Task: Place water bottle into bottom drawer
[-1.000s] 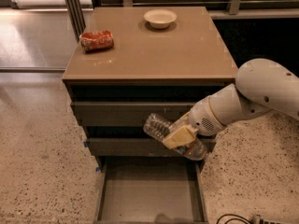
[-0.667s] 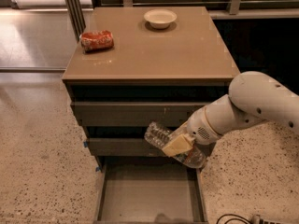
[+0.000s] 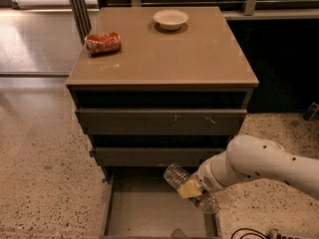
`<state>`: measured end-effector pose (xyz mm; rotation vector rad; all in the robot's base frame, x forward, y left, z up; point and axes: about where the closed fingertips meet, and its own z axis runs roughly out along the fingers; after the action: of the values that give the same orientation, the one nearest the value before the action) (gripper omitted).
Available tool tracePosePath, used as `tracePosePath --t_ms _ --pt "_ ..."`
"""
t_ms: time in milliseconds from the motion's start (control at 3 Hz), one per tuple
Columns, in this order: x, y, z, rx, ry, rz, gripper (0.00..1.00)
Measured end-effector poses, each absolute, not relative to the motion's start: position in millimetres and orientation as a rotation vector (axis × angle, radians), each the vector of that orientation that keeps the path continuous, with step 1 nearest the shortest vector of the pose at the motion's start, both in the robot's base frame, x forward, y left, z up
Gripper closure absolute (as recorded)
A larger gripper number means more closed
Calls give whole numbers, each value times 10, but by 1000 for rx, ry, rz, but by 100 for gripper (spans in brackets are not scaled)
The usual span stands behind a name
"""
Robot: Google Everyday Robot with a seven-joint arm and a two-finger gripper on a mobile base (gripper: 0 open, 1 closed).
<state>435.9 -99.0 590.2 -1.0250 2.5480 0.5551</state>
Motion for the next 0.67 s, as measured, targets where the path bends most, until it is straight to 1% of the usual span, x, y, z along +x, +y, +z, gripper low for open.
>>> tracePosePath --t_ms 667 --pt "4447 -970 5954 -979 2532 555 100"
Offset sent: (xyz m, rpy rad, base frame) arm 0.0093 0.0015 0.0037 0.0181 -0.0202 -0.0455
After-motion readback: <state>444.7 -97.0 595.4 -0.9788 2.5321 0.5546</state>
